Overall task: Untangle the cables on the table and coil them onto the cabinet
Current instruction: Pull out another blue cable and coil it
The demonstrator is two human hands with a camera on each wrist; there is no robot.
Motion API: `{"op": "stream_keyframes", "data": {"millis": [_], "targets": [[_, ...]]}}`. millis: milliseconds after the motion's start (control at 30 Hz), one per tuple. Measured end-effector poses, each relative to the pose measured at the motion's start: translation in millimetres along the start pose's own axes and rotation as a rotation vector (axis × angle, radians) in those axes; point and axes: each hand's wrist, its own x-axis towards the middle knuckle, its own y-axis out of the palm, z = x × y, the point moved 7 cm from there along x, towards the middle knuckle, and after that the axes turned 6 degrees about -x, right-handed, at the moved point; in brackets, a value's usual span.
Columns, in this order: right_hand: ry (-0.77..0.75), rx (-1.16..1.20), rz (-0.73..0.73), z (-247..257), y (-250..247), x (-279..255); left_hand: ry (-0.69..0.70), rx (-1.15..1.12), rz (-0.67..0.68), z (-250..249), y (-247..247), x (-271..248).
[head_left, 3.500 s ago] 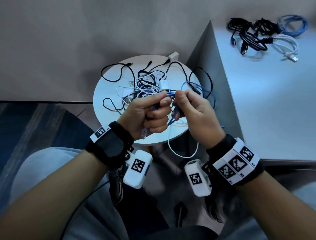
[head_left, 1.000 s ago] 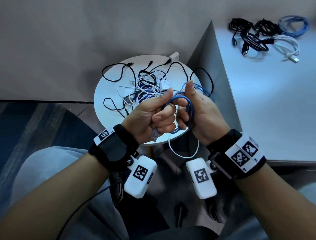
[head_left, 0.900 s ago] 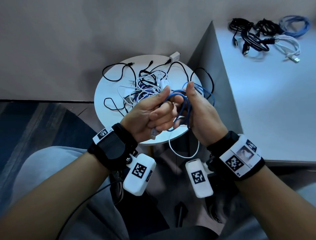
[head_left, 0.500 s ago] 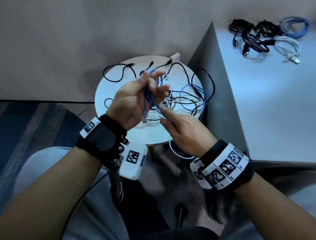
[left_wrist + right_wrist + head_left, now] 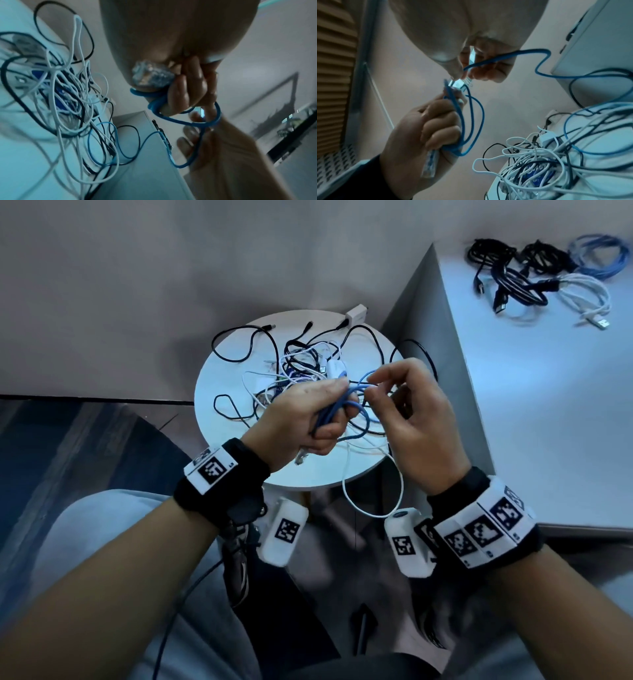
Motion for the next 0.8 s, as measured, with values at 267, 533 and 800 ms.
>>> {"op": "stream_keyframes", "data": {"millis": [267, 533, 800], "targets": [[0.281, 0.363, 0.312, -14.2, 37.8, -15.2, -0.053, -0.252, 0.009, 12.4, 9.6, 2.9], [0.34, 0.396, 0.365, -21.7, 46.5, -15.6, -0.089, -0.399, -0.009, 11.2, 12.6, 0.0], [0.51, 0.684, 0.335, -22.8, 35.3, -11.0, -0.199, -0.452, 0.106, 11.3, 18.3, -4.6]]}}
